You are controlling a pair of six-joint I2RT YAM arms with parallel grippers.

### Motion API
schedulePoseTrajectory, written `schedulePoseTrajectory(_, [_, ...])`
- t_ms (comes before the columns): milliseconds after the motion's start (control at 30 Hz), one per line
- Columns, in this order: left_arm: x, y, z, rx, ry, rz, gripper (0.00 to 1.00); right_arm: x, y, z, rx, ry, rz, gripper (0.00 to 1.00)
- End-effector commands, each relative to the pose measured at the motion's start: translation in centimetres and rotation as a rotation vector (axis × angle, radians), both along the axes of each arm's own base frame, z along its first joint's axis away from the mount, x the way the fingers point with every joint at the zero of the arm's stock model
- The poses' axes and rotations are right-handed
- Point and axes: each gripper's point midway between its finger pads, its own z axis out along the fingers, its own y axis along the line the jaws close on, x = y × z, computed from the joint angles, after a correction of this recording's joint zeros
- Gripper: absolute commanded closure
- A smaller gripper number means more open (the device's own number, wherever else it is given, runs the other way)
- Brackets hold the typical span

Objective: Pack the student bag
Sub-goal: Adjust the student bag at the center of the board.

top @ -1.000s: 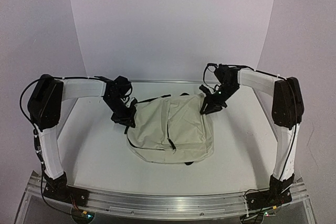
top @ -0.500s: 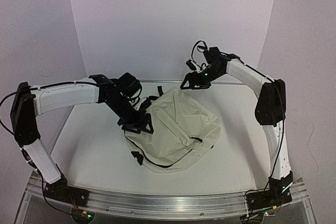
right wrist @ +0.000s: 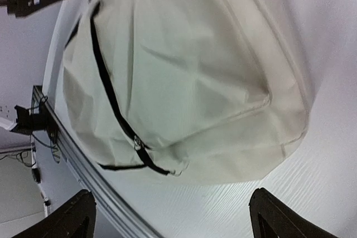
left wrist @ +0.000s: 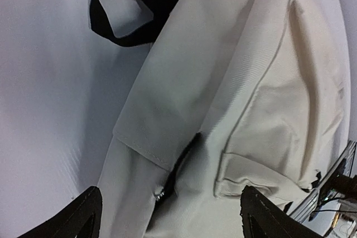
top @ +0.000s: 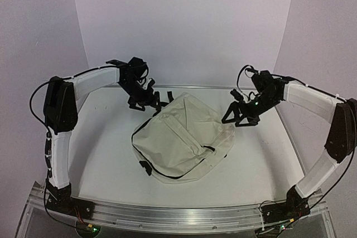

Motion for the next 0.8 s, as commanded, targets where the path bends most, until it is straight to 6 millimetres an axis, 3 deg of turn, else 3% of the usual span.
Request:
schedulePoseTrajectory(0, [-1.2,-1.4,-1.3,-0.011,0.052,-0.114,0.19,-2.2,0.9,-4.4,0.045,0.164,0.018,0.05])
schedulePoseTrajectory(200, [-5.2,-2.0,-3.2,-0.084,0.155,-0.107,0.42,-0.4,1.9,-9.1,0.030,0.261,0.041,0.09])
schedulePoseTrajectory(300, [-7.7,-2.2,-3.6,-0.076,0.170,-0.096,0.53,1.8,2.8,-10.0,0.040,0.263,0.048,0.14])
schedulePoseTrajectory(467, [-11.6,-2.4,-4.3,-0.074,0.205,-0.065,0.65,6.9,5.3,-9.0,0.079,0.192,0.054,0.22])
schedulePoseTrajectory(567, [-13.7,-2.5,-4.9,-0.061,0.243,-0.044,0.69,9.0,7.4,-8.3,0.104,0.152,0.074,0.26])
schedulePoseTrajectory(700, [-14.5,-1.7,-5.0,-0.056,0.244,0.021,0.76,9.3,10.3,-7.3,0.126,0.112,0.126,0.31])
schedulePoseTrajectory(767, [-14.0,-1.0,-5.0,-0.040,0.225,0.056,0.77,9.0,10.7,-7.1,0.122,0.102,0.136,0.28])
